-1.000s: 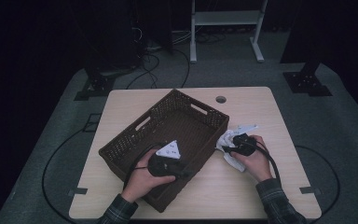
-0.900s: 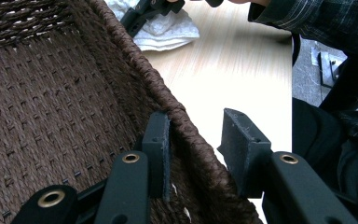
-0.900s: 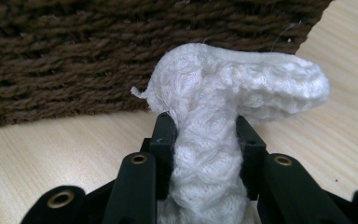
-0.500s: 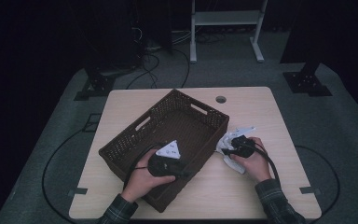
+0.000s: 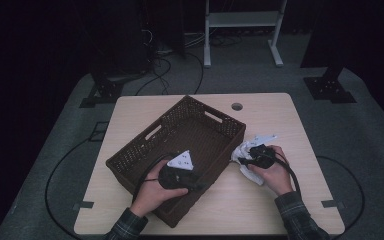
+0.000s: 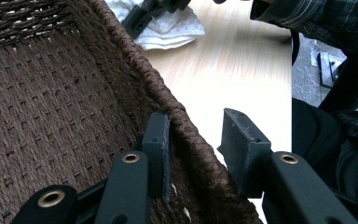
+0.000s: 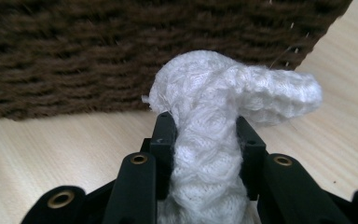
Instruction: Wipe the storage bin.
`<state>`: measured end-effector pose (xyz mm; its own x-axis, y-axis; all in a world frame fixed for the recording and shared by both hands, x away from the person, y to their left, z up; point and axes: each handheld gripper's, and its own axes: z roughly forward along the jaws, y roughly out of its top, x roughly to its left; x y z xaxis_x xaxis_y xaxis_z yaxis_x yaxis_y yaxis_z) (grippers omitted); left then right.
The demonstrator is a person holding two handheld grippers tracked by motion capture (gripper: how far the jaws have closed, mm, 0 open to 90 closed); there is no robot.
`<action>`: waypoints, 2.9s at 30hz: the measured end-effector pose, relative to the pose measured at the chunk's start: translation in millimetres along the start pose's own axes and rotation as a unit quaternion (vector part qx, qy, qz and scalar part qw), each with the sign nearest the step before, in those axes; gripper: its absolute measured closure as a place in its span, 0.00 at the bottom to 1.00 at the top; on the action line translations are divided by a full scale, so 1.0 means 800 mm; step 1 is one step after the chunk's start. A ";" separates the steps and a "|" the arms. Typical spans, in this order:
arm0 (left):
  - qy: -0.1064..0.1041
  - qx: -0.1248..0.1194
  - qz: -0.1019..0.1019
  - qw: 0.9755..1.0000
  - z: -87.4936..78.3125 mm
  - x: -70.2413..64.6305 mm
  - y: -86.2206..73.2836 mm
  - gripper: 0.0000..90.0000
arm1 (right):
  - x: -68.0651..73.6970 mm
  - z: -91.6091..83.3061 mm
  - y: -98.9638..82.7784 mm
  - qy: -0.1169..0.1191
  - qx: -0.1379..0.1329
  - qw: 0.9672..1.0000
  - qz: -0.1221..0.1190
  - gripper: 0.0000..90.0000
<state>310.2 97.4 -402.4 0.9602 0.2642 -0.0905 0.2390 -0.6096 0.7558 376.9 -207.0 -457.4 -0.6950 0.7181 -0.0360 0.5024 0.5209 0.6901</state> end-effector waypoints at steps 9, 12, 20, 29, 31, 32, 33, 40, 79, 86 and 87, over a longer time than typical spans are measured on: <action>0.000 0.000 0.000 1.000 0.000 0.000 0.000 0.69 | 0.007 -0.022 0.012 0.004 -0.028 1.000 -0.005 0.74; 0.000 0.000 0.000 1.000 0.000 0.000 0.000 0.69 | 0.009 -0.029 0.016 0.004 -0.035 0.999 -0.011 0.74; 0.000 0.000 0.000 1.000 0.000 0.000 0.000 0.69 | 0.014 -0.044 0.023 0.008 -0.056 0.998 -0.016 0.74; 0.000 0.000 0.000 1.000 0.000 0.000 0.000 0.69 | 0.022 -0.058 0.031 0.011 -0.069 0.997 -0.024 0.74; 0.000 0.000 0.000 1.000 0.000 0.000 0.000 0.70 | 0.023 -0.058 0.031 0.011 -0.070 0.997 -0.026 0.74; 0.000 0.000 0.000 1.000 0.000 0.000 0.000 0.70 | 0.024 -0.057 0.031 0.012 -0.069 0.997 -0.026 0.74; 0.000 0.000 0.000 1.000 0.000 0.000 0.000 0.70 | 0.026 -0.052 0.030 0.013 -0.063 0.997 -0.031 0.74; 0.000 0.000 0.000 1.000 0.000 0.000 0.000 0.70 | 0.031 -0.032 0.027 0.019 -0.042 0.998 -0.036 0.74; 0.001 0.000 0.000 1.000 0.000 0.000 0.000 0.69 | 0.029 0.013 0.003 0.029 0.018 0.999 -0.030 0.74; 0.000 0.000 0.000 1.000 0.000 0.000 0.000 0.69 | 0.029 0.018 0.001 0.031 0.022 0.999 -0.027 0.74; 0.001 0.000 0.000 1.000 0.000 0.000 0.000 0.69 | 0.029 0.019 0.000 0.030 0.025 0.999 -0.028 0.74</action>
<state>310.0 97.1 -402.6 0.9601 0.2648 -0.0894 0.2385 -0.6093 0.7563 368.5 -183.2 -469.7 -0.7521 0.6585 -0.0285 0.4858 0.5831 0.6511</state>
